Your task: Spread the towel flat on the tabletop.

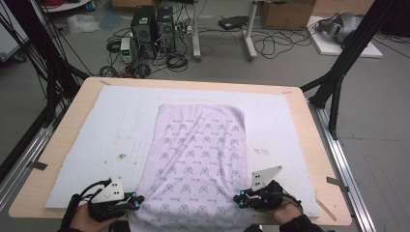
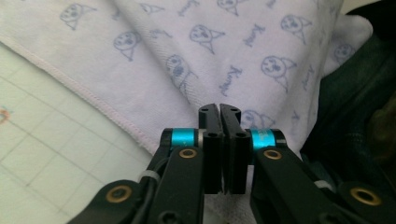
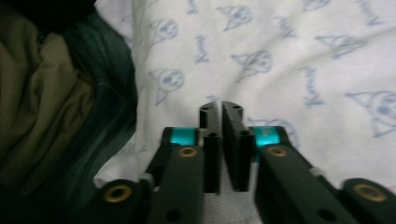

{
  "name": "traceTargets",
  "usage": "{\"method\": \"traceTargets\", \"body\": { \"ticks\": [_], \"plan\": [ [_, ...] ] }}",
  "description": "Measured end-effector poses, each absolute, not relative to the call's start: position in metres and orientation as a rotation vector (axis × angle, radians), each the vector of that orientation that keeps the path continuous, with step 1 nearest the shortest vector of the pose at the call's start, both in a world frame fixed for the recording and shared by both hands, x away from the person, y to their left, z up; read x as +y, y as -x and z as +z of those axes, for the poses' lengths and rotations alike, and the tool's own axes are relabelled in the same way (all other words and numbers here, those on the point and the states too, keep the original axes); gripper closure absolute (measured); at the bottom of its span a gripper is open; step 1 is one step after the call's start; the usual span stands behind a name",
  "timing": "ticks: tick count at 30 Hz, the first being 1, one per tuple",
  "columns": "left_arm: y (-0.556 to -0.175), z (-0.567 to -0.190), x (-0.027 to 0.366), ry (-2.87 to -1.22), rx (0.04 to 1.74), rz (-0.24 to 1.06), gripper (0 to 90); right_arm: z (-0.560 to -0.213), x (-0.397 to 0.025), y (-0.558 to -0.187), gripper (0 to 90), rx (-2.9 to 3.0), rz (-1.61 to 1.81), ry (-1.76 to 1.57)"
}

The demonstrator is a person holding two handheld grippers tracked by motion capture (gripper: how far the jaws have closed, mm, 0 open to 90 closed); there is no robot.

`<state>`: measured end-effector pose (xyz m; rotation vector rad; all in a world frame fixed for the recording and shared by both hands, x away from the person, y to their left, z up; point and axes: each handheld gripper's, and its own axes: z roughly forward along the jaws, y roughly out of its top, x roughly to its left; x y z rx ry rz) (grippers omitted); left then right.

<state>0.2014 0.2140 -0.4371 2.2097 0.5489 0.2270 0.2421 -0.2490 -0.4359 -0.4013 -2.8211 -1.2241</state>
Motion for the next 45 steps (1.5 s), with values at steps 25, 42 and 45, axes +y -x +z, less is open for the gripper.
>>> {"method": "traceTargets", "body": {
  "ticks": [25,42,45],
  "plan": [
    [-0.232,-0.433,0.216,-2.132,0.666,0.288,68.2,-0.434,-0.254,-0.262,69.5,-2.841,-1.277,0.567],
    [-0.24,-0.443,0.211,-2.197,0.705,0.304,88.1,-0.443,-0.263,-0.26,89.2,-2.838,-1.229,0.547],
    [-0.239,-0.442,0.213,-2.19,0.71,0.305,87.9,-0.441,-0.265,-0.256,89.2,-2.835,-1.243,0.527]
  ]
}}
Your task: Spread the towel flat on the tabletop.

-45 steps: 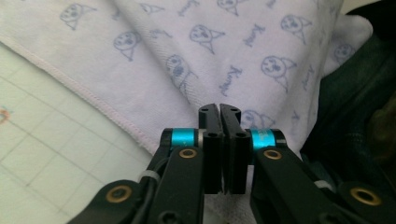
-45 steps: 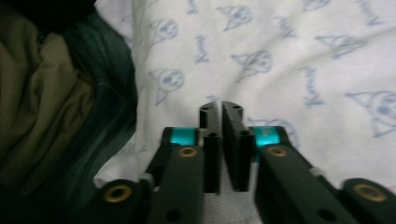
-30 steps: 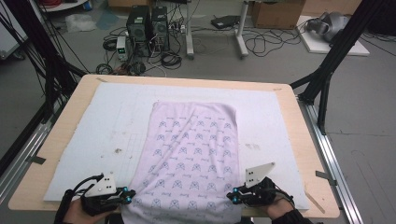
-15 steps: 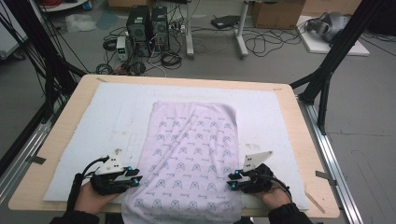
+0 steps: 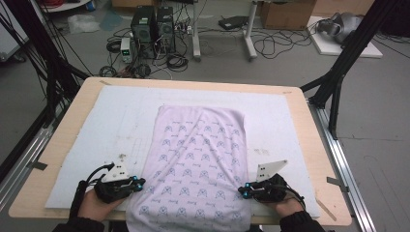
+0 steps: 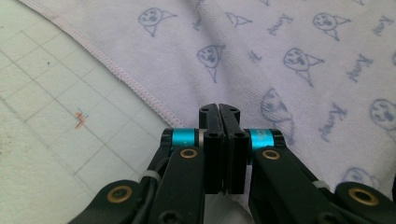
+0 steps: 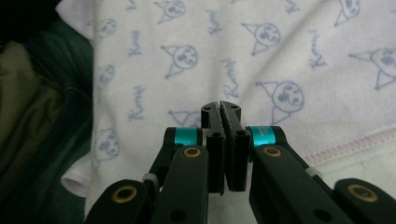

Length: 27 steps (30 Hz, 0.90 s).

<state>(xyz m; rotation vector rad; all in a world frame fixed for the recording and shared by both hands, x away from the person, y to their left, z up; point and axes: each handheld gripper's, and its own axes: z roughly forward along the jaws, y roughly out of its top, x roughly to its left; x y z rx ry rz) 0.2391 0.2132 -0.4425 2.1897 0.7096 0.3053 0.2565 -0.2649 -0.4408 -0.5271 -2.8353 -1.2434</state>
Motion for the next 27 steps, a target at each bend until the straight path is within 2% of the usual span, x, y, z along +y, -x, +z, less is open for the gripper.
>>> {"method": "traceTargets", "body": {
  "ticks": [2,4,8,12,14,17,19,27],
  "plan": [
    [-0.239,-0.441,0.214,-2.173,0.716,0.305,87.2,-0.44,-0.266,-0.257,89.1,-2.827,-1.255,0.526],
    [-0.241,-0.439,0.214,-2.155,0.723,0.307,81.0,-0.439,-0.267,-0.259,86.4,-2.796,-1.29,0.543],
    [-0.247,-0.436,0.214,-2.11,0.734,0.29,70.1,-0.436,-0.267,-0.265,73.3,-2.791,-1.318,0.605],
    [-0.254,-0.432,0.212,-2.065,0.752,0.289,65.0,-0.433,-0.266,-0.273,60.9,-2.797,-1.372,0.676],
    [-0.259,-0.429,0.212,-2.049,0.752,0.301,62.7,-0.431,-0.267,-0.277,60.2,-2.788,-1.397,0.709],
    [-0.266,-0.425,0.209,-2.029,0.774,0.326,57.9,-0.428,-0.268,-0.284,52.4,-2.797,-1.433,0.762],
    [-0.271,-0.423,0.209,-2.013,0.794,0.337,53.7,-0.427,-0.267,-0.29,44.5,-2.797,-1.443,0.793],
    [-0.284,-0.42,0.207,-1.976,0.814,0.369,49.2,-0.423,-0.267,-0.309,40.0,-2.796,-1.494,0.851]
  ]
}}
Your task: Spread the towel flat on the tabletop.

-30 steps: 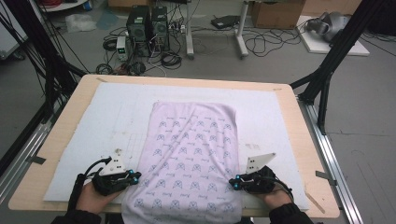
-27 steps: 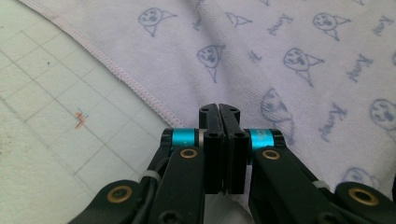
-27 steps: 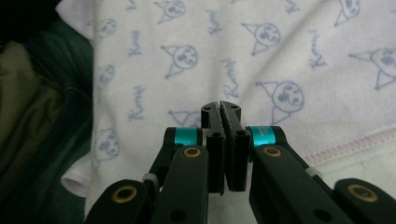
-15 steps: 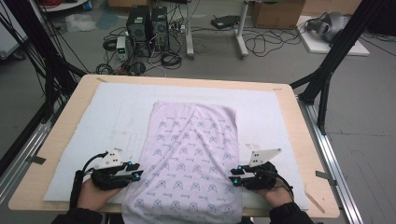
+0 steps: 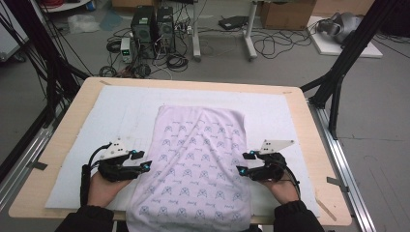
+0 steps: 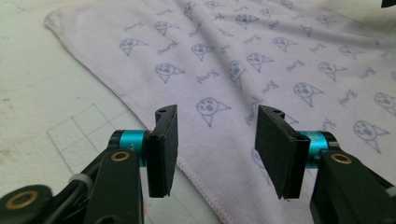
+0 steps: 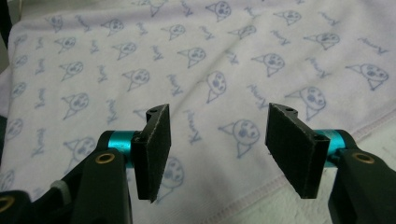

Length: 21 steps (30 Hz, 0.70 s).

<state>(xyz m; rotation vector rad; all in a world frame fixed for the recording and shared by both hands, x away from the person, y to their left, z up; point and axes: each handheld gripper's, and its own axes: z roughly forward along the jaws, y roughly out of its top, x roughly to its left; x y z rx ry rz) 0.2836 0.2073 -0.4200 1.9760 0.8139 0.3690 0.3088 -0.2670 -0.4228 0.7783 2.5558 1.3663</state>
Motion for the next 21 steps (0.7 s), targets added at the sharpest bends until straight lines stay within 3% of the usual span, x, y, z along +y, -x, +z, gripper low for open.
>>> {"method": "traceTargets", "body": {
  "ticks": [21],
  "plan": [
    [-0.287,-0.418,0.21,-1.969,0.813,0.391,46.4,-0.419,-0.256,-0.323,33.4,2.514,1.368,-0.771]
  ]
}}
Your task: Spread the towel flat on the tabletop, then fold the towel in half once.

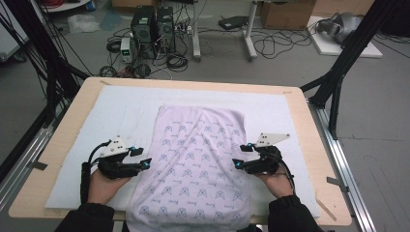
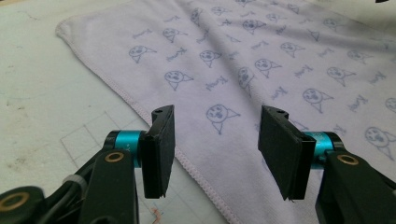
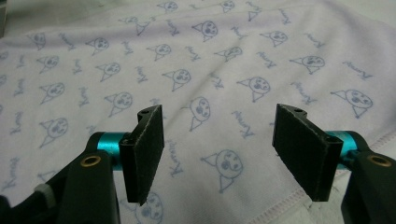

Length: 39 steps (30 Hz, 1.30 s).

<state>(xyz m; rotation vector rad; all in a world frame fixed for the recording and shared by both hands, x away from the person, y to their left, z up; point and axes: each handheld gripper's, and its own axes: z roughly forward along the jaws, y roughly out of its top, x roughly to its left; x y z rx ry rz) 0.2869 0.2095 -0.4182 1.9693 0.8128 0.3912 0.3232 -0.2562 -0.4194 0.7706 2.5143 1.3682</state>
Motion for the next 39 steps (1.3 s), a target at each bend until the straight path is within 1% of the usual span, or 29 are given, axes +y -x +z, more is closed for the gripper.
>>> {"method": "traceTargets", "body": {
  "ticks": [28,39],
  "plan": [
    [-0.287,-0.419,0.208,-1.988,0.796,0.395,45.4,-0.42,-0.25,-0.32,30.5,2.52,1.342,-0.745],
    [-0.29,-0.419,0.208,-2.002,0.794,0.394,46.1,-0.422,-0.244,-0.326,30.2,2.549,1.31,-0.732]
  ]
}}
